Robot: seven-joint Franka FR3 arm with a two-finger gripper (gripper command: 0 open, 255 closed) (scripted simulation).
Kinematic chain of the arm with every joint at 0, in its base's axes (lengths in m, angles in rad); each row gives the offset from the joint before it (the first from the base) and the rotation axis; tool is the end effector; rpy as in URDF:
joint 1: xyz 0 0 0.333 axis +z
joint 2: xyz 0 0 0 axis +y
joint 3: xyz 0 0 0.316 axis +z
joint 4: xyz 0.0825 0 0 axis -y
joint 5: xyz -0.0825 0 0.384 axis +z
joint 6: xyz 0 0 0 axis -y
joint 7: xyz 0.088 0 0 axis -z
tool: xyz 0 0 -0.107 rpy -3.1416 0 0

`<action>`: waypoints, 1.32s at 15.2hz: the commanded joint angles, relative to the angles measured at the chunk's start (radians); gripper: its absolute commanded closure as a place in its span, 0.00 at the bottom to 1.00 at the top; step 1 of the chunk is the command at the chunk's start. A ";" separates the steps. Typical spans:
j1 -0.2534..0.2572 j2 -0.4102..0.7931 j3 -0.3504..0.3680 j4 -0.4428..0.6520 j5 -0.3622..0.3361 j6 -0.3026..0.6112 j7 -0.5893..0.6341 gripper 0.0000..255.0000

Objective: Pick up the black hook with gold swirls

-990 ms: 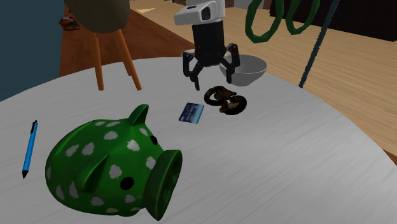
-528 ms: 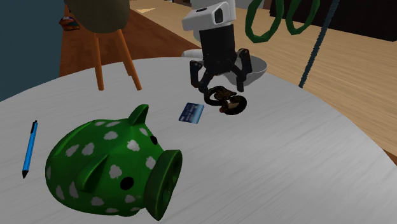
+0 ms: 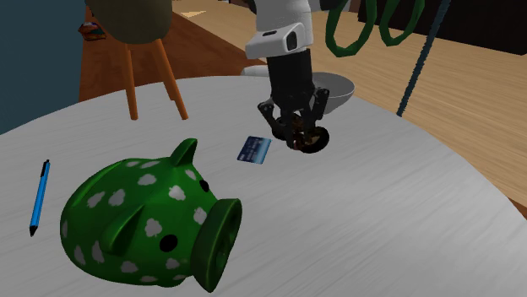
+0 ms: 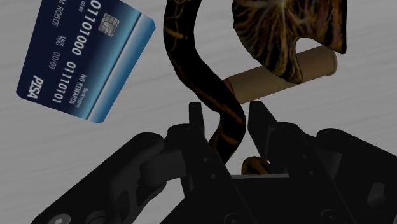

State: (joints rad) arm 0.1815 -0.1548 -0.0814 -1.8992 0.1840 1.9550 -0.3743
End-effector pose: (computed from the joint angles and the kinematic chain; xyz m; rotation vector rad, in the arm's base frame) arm 0.5304 0.0628 0.5876 -2.8963 -0.6217 -0.3475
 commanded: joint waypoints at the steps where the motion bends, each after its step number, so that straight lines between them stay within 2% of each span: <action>1: -0.002 0.003 -0.002 -0.006 -0.004 0.002 -0.001 1.00; 8: -0.002 0.003 -0.003 -0.003 -0.004 -0.001 -0.001 1.00; 20: -0.004 0.026 -0.006 0.183 -0.010 -0.163 0.024 1.00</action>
State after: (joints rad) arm 0.1774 -0.1335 -0.0872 -1.7367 0.1740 1.8078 -0.3533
